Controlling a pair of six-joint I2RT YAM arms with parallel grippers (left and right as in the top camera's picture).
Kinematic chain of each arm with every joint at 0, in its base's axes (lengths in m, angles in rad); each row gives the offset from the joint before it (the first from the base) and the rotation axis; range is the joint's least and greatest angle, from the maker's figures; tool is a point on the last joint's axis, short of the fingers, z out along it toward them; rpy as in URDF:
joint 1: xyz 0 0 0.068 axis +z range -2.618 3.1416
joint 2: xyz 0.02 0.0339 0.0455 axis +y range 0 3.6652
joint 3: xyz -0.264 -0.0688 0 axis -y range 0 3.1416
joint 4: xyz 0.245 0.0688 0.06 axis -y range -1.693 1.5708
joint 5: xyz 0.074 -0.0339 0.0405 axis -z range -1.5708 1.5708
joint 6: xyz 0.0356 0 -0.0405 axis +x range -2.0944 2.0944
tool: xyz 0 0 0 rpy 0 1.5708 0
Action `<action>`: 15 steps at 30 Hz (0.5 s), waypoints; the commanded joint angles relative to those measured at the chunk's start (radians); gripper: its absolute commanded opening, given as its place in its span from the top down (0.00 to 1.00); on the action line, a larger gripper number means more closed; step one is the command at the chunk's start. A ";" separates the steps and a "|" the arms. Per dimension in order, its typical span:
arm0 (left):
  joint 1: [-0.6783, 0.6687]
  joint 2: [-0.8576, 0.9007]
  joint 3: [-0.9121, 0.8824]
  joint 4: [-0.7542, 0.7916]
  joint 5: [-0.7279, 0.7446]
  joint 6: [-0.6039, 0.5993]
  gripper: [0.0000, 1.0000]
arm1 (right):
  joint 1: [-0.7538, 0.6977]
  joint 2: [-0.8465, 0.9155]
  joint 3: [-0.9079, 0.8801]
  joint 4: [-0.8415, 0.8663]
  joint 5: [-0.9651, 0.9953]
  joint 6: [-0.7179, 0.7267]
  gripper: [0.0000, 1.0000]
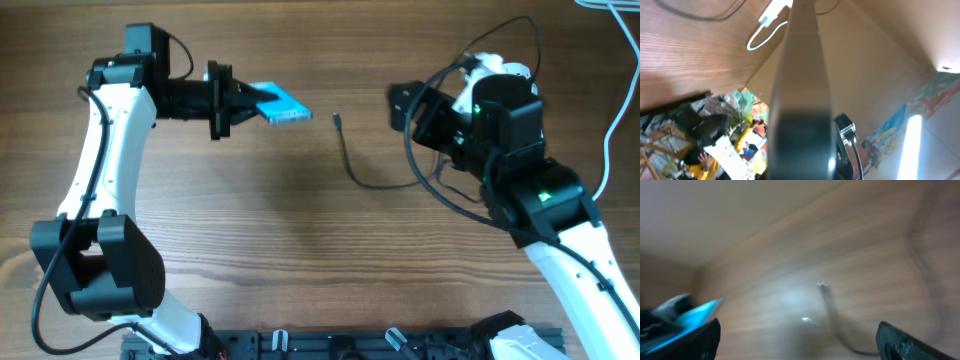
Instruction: Plug charger to phone and switch on socket
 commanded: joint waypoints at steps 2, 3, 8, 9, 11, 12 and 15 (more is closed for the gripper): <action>-0.002 -0.031 0.011 -0.190 -0.012 0.284 0.96 | -0.101 0.000 0.002 -0.148 0.204 -0.062 0.00; -0.002 -0.031 0.011 -0.237 -0.038 0.313 0.96 | -0.126 0.004 0.002 -0.165 0.209 -0.068 0.00; -0.010 -0.031 0.011 -0.384 -0.051 0.438 0.96 | -0.280 0.013 0.002 -0.202 0.208 -0.111 0.00; -0.015 -0.031 0.011 -0.413 -0.051 0.438 0.96 | -0.314 0.013 0.002 -0.210 0.208 -0.112 0.00; -0.025 -0.031 0.011 -0.448 -0.051 0.438 0.96 | -0.369 0.013 0.002 -0.217 0.207 -0.140 0.00; -0.033 -0.031 0.011 -0.468 -0.051 0.438 0.94 | -0.395 0.013 0.002 -0.219 0.208 -0.153 0.00; -0.091 -0.034 0.010 -0.494 -0.042 0.421 0.91 | -0.475 0.013 0.002 -0.232 0.208 -0.189 0.00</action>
